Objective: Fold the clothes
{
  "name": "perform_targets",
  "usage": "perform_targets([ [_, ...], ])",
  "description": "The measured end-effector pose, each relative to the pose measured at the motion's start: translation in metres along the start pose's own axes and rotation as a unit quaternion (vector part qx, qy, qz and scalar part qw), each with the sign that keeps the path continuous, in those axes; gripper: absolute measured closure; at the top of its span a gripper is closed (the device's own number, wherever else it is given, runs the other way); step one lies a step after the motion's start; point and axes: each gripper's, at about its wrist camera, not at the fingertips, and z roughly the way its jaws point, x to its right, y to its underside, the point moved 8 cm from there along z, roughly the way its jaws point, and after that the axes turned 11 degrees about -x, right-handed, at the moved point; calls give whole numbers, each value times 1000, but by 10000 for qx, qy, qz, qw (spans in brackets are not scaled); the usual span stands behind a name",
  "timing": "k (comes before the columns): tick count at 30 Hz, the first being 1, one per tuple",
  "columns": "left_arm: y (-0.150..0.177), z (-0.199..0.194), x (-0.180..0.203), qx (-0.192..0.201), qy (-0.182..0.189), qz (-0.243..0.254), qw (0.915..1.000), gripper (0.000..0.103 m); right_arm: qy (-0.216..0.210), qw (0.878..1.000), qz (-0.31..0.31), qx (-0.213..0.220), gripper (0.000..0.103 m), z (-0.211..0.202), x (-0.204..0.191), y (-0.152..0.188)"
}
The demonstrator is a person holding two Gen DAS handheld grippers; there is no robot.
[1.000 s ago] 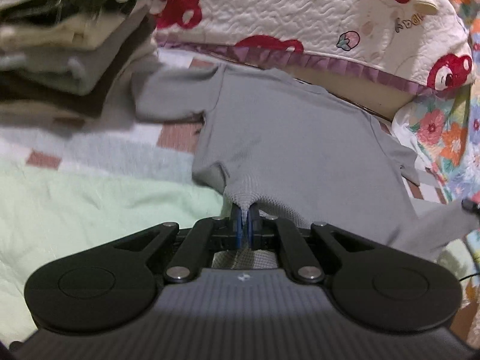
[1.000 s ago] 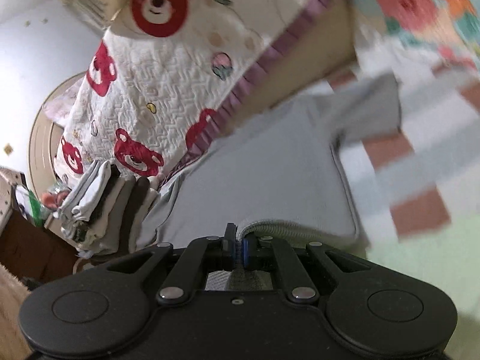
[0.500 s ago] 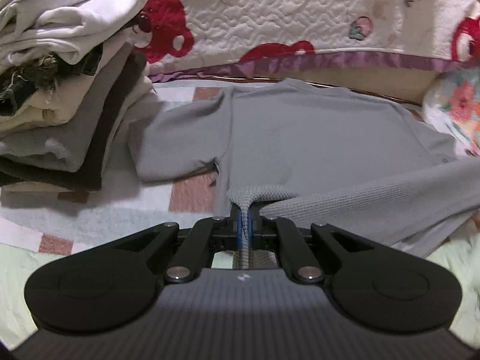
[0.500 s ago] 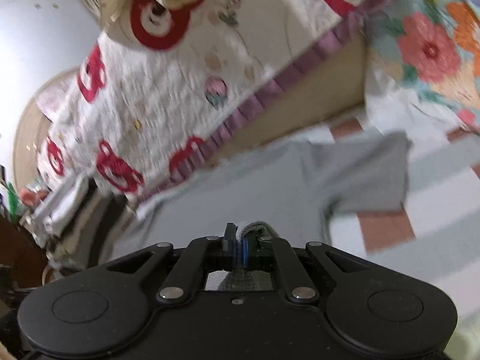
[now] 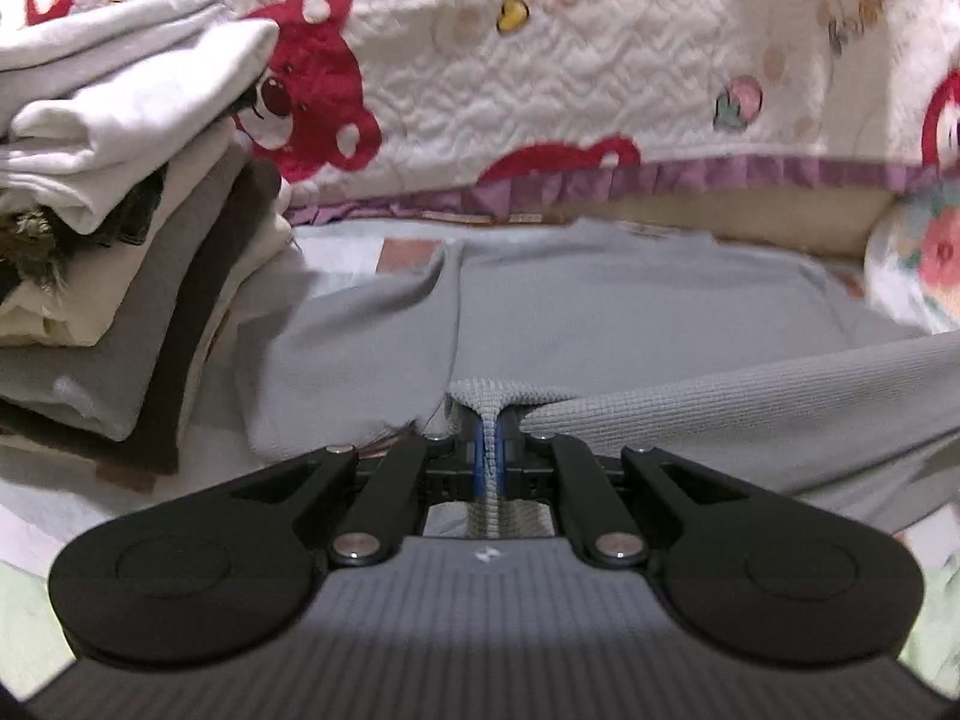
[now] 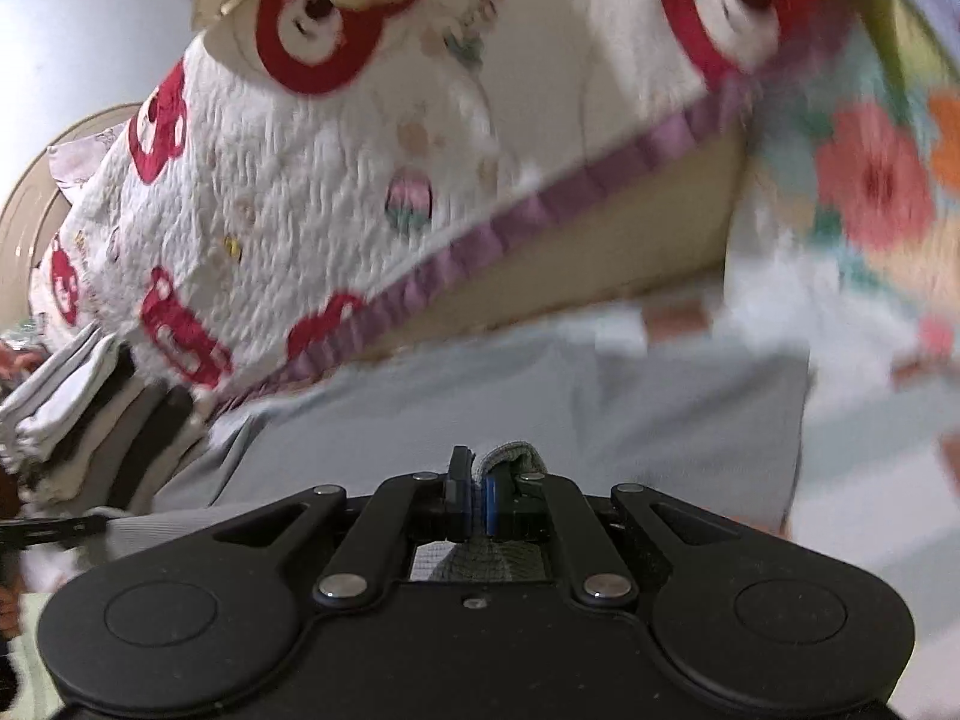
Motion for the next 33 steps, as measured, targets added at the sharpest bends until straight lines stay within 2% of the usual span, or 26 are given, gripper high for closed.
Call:
perform_targets([
  [4, 4, 10, -3, -74, 57, -193, 9998, 100, 126, 9987, 1, 492, 96, -14, -14, -9],
  [8, -14, 34, -11, -211, 305, -401, 9985, 100, 304, 9993, -88, 184, 96, 12, -10, -6],
  [11, -30, 53, -11, -278, 315, -357, 9985, 100, 465, 9987, -215, 33, 96, 32, -11, -18],
  [19, -33, 63, -22, -262, 669, -649, 9953, 100, 724, 9966, -364, -124, 96, 44, -25, -43],
  [25, -62, 90, -34, -275, 677, -577, 9957, 100, 700, 9967, 31, -403, 96, 93, 2, -53],
  [28, -74, 100, -33, -266, 640, -477, 9965, 100, 636, 9962, 12, -602, 96, 118, 9, -67],
  [33, -95, 121, -32, -129, 463, -152, 9987, 100, 627, 9877, -22, -1431, 96, 160, 29, -86],
])
